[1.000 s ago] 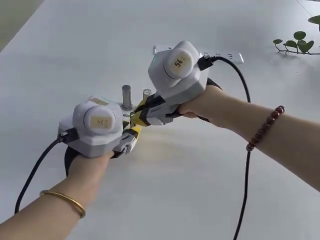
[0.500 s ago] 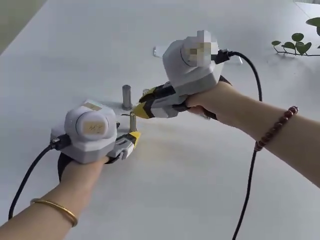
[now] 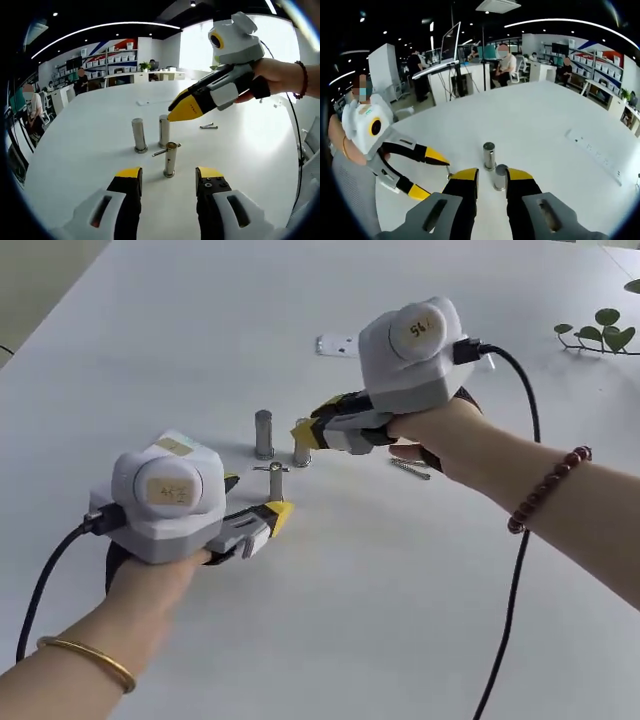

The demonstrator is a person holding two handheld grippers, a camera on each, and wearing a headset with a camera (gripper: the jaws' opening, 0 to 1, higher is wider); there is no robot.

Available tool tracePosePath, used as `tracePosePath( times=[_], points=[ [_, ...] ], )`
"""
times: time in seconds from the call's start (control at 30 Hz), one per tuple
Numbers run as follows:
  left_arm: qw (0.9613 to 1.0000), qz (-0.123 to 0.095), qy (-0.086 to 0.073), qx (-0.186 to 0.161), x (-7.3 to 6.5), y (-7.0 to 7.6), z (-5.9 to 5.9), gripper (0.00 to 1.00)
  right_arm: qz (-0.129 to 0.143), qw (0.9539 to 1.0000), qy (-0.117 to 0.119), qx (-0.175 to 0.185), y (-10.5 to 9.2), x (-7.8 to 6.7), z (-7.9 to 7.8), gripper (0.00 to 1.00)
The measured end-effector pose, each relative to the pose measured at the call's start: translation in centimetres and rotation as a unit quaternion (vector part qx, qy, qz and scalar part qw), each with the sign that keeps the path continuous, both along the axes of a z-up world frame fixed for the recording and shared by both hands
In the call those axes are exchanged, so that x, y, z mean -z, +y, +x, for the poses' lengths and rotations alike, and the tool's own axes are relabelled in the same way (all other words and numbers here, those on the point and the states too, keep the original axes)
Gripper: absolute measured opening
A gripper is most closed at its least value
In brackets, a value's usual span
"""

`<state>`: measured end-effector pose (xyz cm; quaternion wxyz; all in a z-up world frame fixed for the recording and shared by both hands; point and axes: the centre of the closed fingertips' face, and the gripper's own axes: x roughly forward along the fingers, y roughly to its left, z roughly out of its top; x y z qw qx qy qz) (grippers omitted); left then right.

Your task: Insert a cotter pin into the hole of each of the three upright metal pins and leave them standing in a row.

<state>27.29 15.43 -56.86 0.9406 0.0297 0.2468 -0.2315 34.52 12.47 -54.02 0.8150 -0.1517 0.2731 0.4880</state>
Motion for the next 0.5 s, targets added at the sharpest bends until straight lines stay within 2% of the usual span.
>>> tracePosePath(
  times=[0.1,0.23,0.5],
  points=[
    [1.0000,-0.004,-0.003,0.008,-0.4,-0.1,-0.2,0.45,0.003,0.9999,0.005,0.012,0.0,0.7,0.4,0.17],
    [0.9997,-0.019,-0.004,0.017,-1.0,-0.2,-0.2,0.47,0.015,0.9993,0.019,0.029,-0.1,1.4,0.7,0.20],
    [0.9994,-0.020,-0.012,0.025,-1.7,-0.4,-0.1,0.54,0.032,0.9983,0.031,0.038,0.2,2.3,1.5,0.14]
  ],
)
